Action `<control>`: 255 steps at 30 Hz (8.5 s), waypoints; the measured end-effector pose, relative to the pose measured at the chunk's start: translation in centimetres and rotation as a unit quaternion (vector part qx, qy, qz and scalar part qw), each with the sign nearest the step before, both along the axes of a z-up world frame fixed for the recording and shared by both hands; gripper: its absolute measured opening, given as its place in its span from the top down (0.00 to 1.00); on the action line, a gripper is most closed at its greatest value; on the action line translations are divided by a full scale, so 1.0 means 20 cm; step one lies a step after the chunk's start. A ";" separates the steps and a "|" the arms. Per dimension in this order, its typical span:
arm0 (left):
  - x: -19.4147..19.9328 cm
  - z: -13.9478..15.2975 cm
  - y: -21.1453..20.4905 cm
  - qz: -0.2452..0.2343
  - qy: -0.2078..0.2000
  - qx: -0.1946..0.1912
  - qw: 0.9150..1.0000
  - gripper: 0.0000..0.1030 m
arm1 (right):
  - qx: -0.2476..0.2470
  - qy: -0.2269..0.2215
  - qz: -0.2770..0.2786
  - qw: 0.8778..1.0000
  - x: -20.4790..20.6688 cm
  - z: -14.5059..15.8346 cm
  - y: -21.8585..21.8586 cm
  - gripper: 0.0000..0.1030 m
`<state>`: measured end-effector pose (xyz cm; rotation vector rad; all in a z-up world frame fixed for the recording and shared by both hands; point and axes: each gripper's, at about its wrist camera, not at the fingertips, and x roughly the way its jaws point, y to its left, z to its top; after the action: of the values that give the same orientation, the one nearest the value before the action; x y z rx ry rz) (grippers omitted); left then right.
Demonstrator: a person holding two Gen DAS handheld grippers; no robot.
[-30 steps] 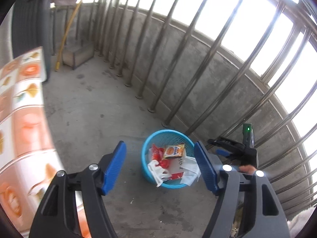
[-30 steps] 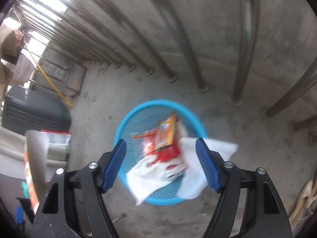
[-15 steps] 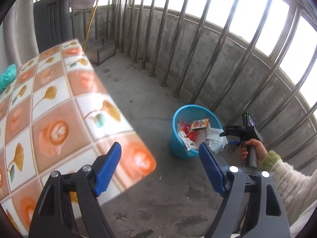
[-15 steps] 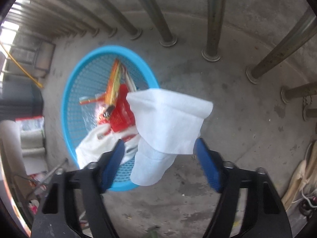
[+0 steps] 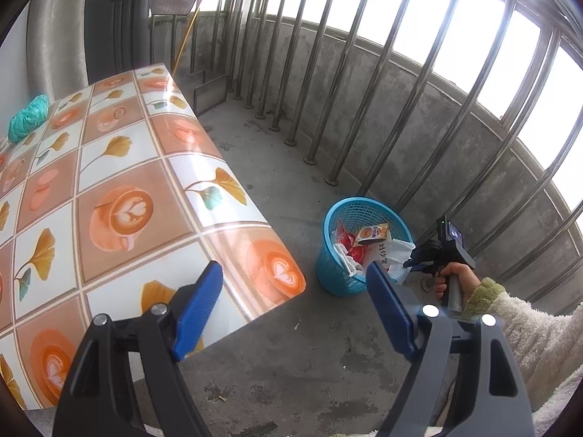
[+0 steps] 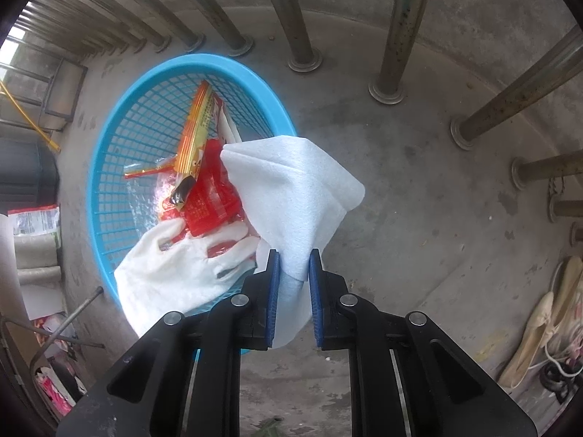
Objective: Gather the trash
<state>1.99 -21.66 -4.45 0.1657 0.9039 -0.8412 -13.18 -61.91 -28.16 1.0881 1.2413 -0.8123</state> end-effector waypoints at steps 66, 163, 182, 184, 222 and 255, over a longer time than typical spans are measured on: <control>0.15 0.09 0.27 0.066 0.001 -0.062 0.996 0.24 | -0.082 0.037 0.091 0.992 0.51 0.31 0.23 0.38; 1.81 0.01 0.99 0.100 -0.060 0.122 0.986 0.31 | 0.080 -0.277 0.522 0.803 1.93 1.24 2.32 0.44; 0.96 -0.05 1.33 0.241 0.049 0.056 0.968 0.10 | 0.047 -0.246 0.510 0.823 1.69 1.24 2.41 0.35; 0.96 -0.08 1.34 0.239 0.059 0.072 0.967 0.07 | 0.044 -0.249 0.504 0.826 1.69 1.24 2.41 0.33; 0.91 -0.12 1.32 0.224 -0.008 0.107 0.969 0.05 | 0.081 -0.282 0.501 0.814 1.67 1.27 2.27 0.11; 0.85 0.04 1.51 0.236 0.064 -0.050 0.968 0.42 | 0.091 -0.300 0.575 0.755 1.56 1.34 2.35 0.38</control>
<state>18.91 8.44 -3.63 -0.1909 0.9679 -0.4533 17.96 -14.95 -1.30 0.4475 1.1387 0.5909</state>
